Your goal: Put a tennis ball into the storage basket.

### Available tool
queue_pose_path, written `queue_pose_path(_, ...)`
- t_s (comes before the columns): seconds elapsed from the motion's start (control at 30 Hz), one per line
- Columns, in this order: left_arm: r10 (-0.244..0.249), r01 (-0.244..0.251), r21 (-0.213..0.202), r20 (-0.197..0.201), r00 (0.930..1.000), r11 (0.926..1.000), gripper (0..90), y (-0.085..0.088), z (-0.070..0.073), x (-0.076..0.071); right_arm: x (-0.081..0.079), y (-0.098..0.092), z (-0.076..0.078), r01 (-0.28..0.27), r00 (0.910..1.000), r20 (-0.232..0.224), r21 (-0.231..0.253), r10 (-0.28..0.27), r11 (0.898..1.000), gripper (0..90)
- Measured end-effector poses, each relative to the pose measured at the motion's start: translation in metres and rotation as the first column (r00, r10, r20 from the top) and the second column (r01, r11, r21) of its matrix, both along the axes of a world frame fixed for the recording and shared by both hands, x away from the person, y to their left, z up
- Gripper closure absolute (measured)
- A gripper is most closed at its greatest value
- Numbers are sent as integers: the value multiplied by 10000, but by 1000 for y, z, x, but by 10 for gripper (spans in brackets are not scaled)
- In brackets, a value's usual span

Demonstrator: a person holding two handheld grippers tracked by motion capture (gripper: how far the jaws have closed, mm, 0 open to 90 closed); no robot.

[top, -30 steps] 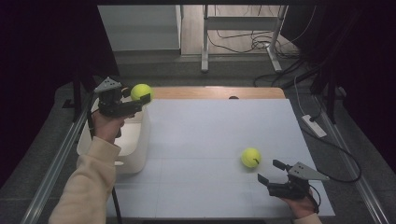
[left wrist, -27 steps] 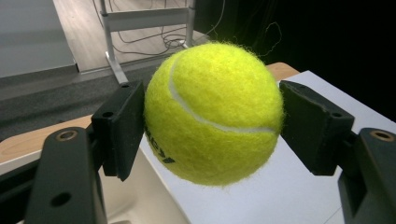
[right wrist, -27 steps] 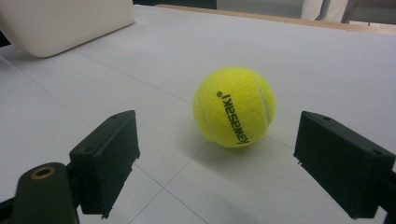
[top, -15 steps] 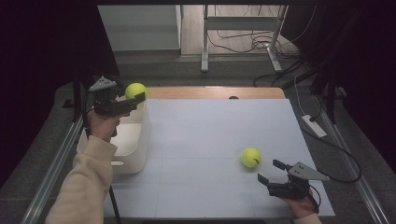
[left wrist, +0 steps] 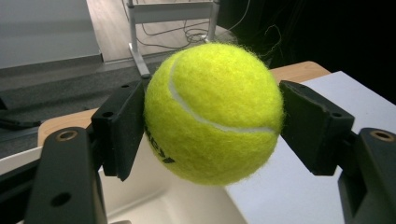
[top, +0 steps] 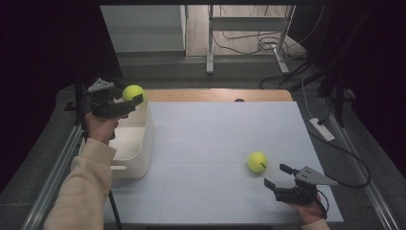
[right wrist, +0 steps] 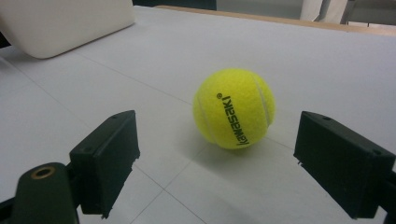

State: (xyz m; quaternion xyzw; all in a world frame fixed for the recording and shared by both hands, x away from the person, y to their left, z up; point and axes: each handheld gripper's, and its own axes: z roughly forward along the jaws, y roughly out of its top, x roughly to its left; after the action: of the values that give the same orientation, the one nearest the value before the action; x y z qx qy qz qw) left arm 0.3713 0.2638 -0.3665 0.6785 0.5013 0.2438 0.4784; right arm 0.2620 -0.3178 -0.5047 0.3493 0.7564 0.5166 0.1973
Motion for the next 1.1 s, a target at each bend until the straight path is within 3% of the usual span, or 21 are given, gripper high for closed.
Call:
queue_pose_path(0.57,710,-709,47,-274,9971,9975,277,19,-7,2,0,1,0,-15,10000,16,-4,15,10000,134)
queue_pose_path(1.1,1222,-1205,277,-693,9901,9923,277,32,-16,6,0,0,0,15,10000,12,3,-15,10000,134)
